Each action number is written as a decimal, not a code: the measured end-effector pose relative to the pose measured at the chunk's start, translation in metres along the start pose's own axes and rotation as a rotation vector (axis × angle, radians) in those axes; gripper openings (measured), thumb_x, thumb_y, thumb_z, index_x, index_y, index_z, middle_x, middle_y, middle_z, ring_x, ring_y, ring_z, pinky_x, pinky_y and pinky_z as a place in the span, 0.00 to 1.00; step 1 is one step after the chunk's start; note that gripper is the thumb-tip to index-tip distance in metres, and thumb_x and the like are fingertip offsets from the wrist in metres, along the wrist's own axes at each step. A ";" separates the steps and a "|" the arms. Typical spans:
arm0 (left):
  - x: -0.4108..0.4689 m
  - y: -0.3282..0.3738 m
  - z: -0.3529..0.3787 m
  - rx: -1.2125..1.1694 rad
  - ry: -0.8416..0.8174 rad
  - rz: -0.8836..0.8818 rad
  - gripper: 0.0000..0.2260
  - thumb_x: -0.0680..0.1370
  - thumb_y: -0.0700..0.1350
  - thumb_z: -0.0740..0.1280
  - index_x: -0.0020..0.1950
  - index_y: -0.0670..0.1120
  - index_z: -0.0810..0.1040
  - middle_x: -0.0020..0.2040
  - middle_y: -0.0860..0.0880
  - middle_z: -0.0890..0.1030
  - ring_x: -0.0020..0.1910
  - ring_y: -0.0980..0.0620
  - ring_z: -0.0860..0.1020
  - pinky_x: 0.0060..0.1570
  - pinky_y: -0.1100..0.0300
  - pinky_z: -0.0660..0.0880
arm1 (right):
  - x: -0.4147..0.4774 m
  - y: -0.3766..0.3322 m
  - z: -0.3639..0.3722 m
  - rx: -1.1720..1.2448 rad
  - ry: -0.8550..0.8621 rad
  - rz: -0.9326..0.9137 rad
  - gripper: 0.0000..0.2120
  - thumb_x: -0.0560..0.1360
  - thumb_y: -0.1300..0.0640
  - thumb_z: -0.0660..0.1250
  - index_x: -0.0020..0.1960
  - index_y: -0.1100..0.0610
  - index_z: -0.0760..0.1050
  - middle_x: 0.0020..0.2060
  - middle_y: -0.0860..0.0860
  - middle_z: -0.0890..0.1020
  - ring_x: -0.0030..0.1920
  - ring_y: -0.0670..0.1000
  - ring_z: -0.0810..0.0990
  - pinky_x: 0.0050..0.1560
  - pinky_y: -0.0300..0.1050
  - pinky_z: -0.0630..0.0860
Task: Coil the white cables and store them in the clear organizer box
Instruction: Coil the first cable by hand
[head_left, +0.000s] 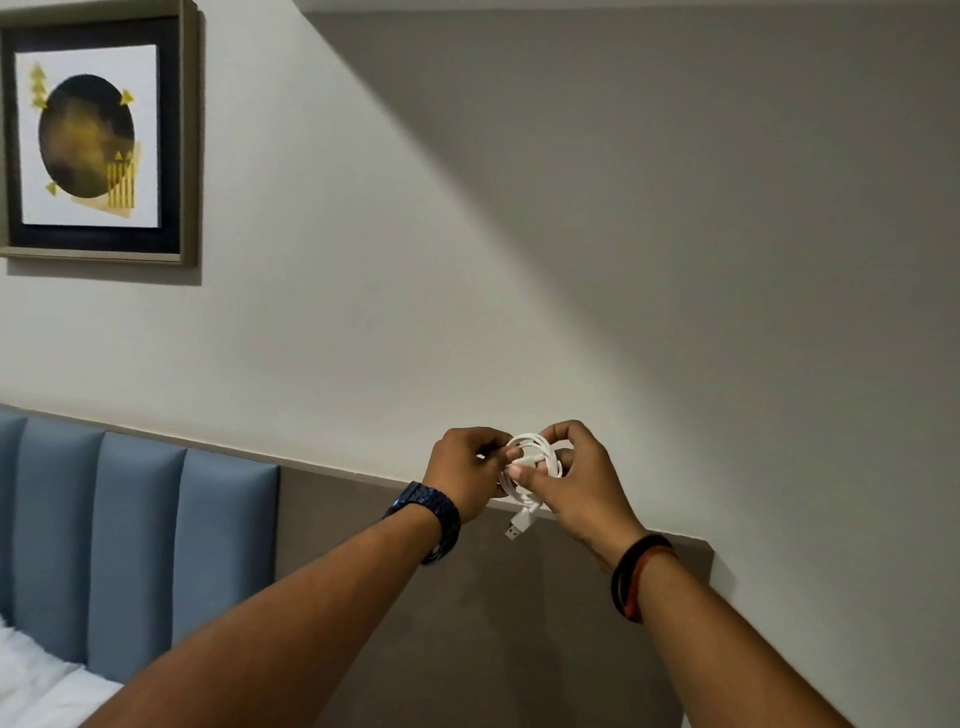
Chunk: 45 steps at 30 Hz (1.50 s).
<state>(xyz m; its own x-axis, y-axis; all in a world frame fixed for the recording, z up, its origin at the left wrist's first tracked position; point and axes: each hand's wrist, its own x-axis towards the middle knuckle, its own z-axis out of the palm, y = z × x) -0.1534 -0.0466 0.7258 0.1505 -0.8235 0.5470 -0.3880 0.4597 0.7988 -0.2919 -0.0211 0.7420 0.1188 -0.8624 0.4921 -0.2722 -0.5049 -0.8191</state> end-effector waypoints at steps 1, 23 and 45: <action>0.001 0.000 0.000 0.009 0.013 -0.008 0.05 0.76 0.40 0.67 0.47 0.42 0.82 0.44 0.44 0.84 0.42 0.47 0.83 0.44 0.51 0.82 | 0.000 0.001 0.000 -0.063 0.079 -0.047 0.11 0.71 0.57 0.73 0.50 0.54 0.72 0.38 0.53 0.83 0.35 0.48 0.80 0.34 0.37 0.74; 0.003 -0.007 -0.001 0.090 0.017 -0.023 0.07 0.75 0.44 0.69 0.48 0.42 0.83 0.43 0.45 0.84 0.42 0.49 0.83 0.47 0.49 0.81 | 0.004 0.006 -0.003 0.363 -0.213 0.352 0.16 0.79 0.55 0.59 0.35 0.56 0.76 0.35 0.53 0.79 0.36 0.51 0.73 0.40 0.46 0.65; 0.007 -0.014 -0.021 0.143 0.000 -0.101 0.08 0.76 0.42 0.68 0.41 0.38 0.82 0.38 0.40 0.83 0.39 0.44 0.83 0.42 0.51 0.82 | -0.014 0.024 -0.005 -0.814 0.137 -0.486 0.13 0.78 0.47 0.61 0.44 0.53 0.80 0.32 0.54 0.83 0.33 0.58 0.77 0.33 0.46 0.70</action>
<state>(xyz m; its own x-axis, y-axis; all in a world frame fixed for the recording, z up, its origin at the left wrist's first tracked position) -0.1276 -0.0521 0.7240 0.1954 -0.8630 0.4659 -0.4966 0.3226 0.8058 -0.3046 -0.0209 0.7163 0.2956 -0.5272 0.7967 -0.8089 -0.5818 -0.0850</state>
